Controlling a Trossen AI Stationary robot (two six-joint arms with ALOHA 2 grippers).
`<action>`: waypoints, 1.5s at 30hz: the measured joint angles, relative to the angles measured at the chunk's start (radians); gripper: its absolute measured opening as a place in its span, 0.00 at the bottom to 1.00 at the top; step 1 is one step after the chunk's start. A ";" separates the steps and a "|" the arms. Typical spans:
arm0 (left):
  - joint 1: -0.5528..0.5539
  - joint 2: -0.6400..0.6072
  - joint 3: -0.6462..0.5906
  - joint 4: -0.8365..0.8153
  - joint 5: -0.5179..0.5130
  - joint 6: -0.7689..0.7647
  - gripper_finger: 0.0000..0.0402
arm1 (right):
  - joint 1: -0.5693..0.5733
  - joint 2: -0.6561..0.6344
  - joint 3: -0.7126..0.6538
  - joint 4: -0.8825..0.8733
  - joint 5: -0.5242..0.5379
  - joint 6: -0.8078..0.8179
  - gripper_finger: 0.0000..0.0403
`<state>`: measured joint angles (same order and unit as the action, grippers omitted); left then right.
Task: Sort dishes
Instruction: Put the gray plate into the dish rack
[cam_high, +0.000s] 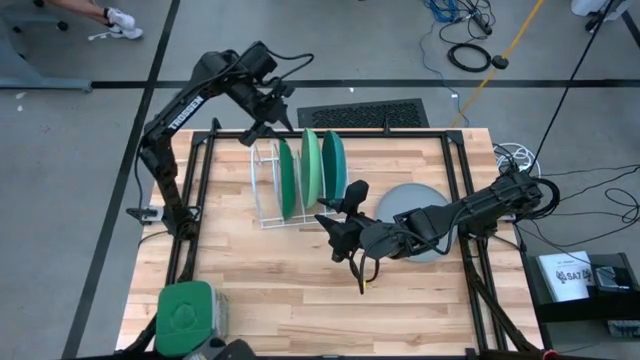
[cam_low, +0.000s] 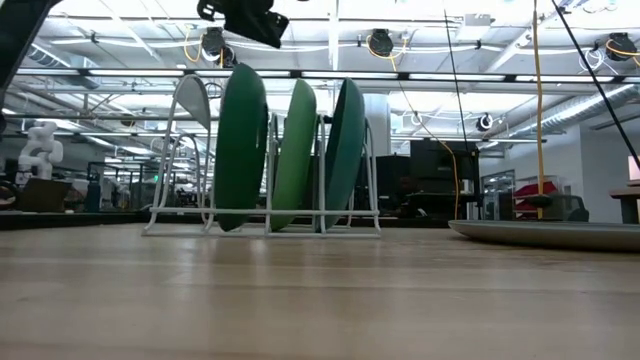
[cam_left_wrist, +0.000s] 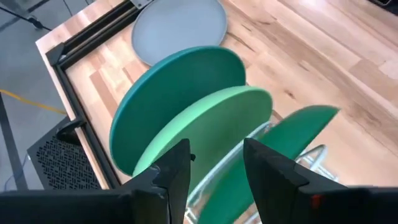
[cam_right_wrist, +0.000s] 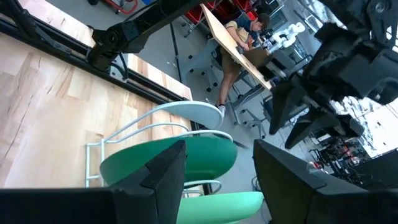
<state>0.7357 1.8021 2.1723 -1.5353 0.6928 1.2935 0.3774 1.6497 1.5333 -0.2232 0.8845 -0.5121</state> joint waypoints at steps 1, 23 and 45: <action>-0.005 -0.007 0.000 -0.003 -0.004 -0.005 0.37 | 0.002 0.000 0.000 0.000 0.000 0.000 0.45; -0.369 -0.288 0.000 0.319 -0.243 -0.507 0.37 | 0.048 -0.067 0.001 -0.931 -0.243 0.845 0.45; -0.689 -0.326 0.000 0.375 -0.465 -0.705 0.37 | 0.149 -0.066 -0.580 -0.699 -0.698 1.310 0.45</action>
<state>0.0466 1.4757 2.1719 -1.1599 0.2276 0.5884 0.5269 1.5837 0.9533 -0.9224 0.1861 0.7978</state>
